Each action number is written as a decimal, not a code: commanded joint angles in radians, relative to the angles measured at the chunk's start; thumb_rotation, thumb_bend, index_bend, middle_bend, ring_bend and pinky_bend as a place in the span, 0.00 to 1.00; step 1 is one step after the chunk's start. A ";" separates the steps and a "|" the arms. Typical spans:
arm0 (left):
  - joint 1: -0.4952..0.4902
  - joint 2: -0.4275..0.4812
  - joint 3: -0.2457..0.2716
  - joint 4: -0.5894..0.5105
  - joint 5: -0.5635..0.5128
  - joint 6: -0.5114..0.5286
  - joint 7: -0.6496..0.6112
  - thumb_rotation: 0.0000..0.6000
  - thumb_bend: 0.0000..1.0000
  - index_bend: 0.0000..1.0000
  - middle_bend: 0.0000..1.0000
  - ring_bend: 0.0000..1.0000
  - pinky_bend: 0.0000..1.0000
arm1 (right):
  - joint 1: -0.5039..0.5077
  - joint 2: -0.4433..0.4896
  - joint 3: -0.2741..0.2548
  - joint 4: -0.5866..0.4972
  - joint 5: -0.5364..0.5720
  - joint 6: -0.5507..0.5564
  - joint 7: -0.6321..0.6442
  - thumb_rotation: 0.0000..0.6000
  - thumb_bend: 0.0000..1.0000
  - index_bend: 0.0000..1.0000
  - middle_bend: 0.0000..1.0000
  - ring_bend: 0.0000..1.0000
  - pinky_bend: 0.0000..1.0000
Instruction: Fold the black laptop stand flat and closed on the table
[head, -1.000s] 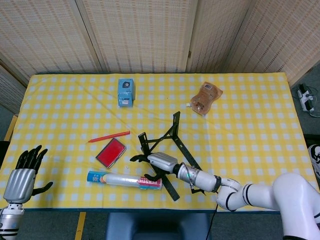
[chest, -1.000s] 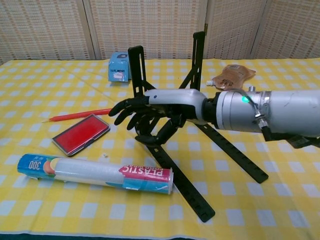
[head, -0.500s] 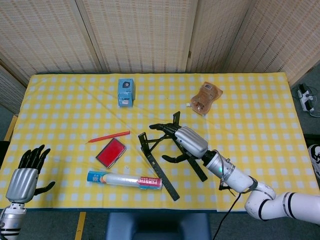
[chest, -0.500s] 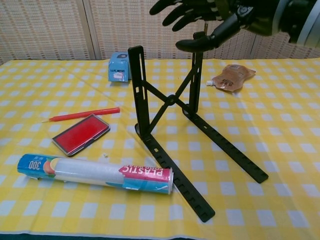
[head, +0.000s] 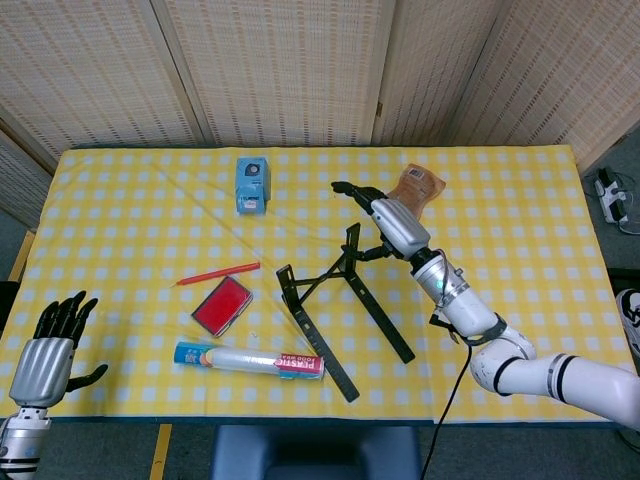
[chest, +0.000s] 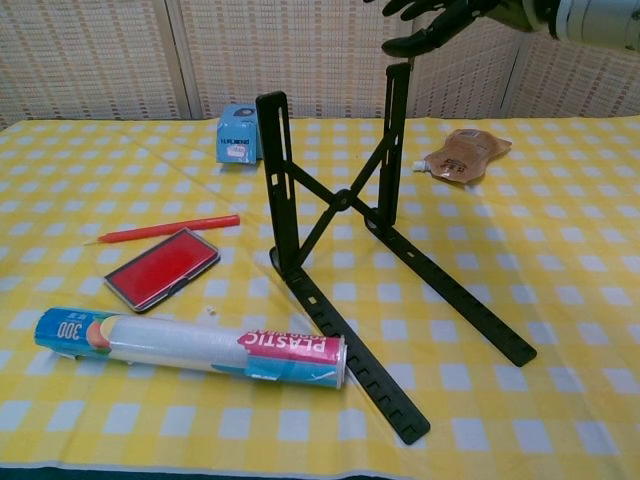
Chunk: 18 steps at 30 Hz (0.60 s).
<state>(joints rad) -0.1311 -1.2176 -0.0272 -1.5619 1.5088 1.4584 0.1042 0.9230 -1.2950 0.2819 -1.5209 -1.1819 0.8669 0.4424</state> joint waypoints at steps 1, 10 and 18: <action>0.000 0.001 -0.001 -0.002 -0.001 -0.001 0.002 1.00 0.18 0.00 0.00 0.00 0.00 | 0.046 -0.042 0.021 0.061 0.050 -0.096 0.000 1.00 0.33 0.11 0.18 0.18 0.11; 0.006 0.001 0.000 0.002 -0.007 0.000 -0.003 1.00 0.18 0.00 0.00 0.00 0.00 | 0.035 -0.053 0.034 0.070 0.042 -0.142 0.046 1.00 0.33 0.13 0.29 0.32 0.27; 0.001 -0.002 0.001 -0.003 0.007 0.003 0.001 1.00 0.18 0.00 0.00 0.00 0.00 | -0.034 0.010 0.013 0.000 -0.027 -0.143 0.131 1.00 0.33 0.13 0.29 0.33 0.33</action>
<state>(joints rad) -0.1299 -1.2194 -0.0262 -1.5645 1.5159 1.4611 0.1049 0.9054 -1.3012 0.3029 -1.5036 -1.1903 0.7214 0.5560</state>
